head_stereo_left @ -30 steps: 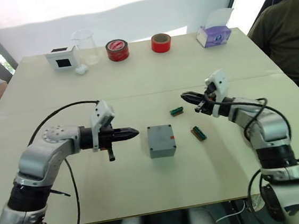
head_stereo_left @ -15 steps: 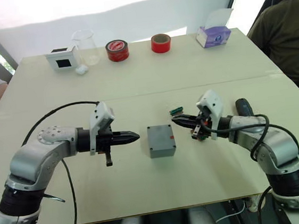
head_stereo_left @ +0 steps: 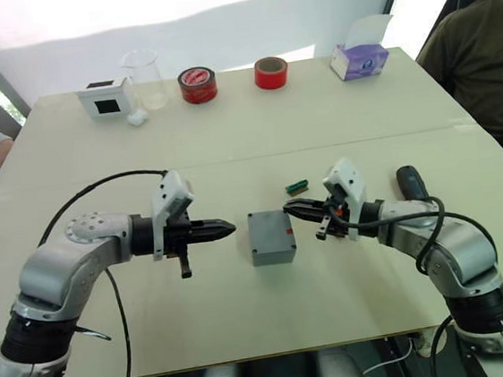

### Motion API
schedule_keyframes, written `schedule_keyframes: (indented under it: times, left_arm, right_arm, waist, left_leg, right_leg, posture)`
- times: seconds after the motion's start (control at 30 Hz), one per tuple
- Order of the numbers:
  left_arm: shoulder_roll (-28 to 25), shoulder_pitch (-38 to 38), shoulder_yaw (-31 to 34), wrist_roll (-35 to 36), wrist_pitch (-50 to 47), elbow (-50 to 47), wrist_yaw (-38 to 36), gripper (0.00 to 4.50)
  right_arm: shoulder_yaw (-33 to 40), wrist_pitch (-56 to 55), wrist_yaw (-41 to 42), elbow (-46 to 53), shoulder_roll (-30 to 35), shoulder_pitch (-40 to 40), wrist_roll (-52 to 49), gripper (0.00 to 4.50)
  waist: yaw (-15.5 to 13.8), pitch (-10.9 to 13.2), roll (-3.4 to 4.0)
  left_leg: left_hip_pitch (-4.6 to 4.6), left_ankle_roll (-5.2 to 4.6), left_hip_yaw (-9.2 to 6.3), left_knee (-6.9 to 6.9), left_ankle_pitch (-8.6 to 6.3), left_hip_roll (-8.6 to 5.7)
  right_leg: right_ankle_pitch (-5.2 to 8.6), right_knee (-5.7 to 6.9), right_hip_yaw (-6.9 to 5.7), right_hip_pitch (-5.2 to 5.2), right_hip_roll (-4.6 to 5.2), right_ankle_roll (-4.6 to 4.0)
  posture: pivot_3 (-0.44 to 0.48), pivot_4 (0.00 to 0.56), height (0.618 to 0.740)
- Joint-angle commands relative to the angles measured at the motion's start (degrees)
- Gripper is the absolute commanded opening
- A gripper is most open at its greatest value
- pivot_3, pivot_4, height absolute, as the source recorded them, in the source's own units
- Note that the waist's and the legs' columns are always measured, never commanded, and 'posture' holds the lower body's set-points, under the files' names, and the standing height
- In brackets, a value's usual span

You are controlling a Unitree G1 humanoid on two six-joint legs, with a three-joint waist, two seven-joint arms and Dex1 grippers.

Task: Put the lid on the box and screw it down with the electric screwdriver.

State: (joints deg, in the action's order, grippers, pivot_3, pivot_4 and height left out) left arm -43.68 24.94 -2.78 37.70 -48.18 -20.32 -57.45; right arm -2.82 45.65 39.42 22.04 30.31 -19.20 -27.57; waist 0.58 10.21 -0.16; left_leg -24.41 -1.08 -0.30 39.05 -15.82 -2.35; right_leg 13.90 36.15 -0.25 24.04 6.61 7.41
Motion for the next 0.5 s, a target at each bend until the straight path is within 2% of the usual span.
schedule_keyframes:
  times: [0.03,0.5]
  left_arm:
    - [0.1,0.4,0.0,0.0,0.9,-0.4,-0.3,0.0]
    - [0.2,0.2,-0.1,0.0,1.3,-0.4,-0.1,0.0]
  right_arm:
    - [0.3,0.0,-0.5,2.7,-0.2,0.5,-1.0,0.01]
    - [-1.5,-2.0,-0.5,0.3,0.5,0.3,1.2,0.01]
  waist:
    - [0.0,0.0,0.0]
    - [0.0,0.0,0.0]
  left_leg:
    - [0.0,0.0,0.0,0.0,0.0,0.0]
    - [0.0,0.0,0.0,0.0,0.0,0.0]
  right_leg:
    - [0.0,0.0,0.0,0.0,0.0,0.0]
    - [0.0,0.0,0.0,0.0,0.0,0.0]
  posture:
    - [0.0,0.15,0.74]
    - [0.0,0.15,0.74]
